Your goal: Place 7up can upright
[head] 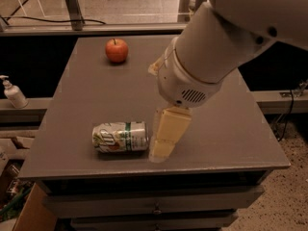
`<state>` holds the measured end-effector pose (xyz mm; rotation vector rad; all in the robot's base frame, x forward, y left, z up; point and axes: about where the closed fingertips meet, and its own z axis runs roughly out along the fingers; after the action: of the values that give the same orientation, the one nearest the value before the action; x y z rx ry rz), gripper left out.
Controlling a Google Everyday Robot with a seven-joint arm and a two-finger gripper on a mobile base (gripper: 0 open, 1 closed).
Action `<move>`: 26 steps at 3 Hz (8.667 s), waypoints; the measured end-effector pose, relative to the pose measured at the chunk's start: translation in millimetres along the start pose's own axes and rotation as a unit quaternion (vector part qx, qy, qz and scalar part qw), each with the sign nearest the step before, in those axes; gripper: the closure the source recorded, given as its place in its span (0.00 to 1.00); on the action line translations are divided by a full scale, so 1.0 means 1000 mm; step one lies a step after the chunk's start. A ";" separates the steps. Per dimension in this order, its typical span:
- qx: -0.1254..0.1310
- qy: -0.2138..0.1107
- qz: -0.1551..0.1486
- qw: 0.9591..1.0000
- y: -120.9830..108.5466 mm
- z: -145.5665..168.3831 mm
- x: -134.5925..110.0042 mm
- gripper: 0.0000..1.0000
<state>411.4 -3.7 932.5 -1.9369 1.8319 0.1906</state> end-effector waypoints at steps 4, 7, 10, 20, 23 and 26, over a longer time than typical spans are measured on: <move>-0.034 0.100 -0.023 0.994 0.003 0.128 -0.037 0.00; -0.049 0.131 -0.004 0.990 -0.003 0.152 -0.053 0.41; -0.025 0.073 0.018 0.997 -0.039 0.133 -0.067 1.00; -0.005 -0.484 0.083 0.871 -0.080 0.063 -0.044 1.00; 0.017 -0.488 0.090 0.868 -0.078 0.067 -0.019 0.59; 0.029 -0.470 0.105 0.876 -0.077 0.060 0.008 0.00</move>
Offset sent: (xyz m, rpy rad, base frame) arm 0.0054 0.0745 -0.1032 -0.1768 0.0109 0.0599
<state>500.2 14.3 894.5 -1.2126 1.3150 0.9480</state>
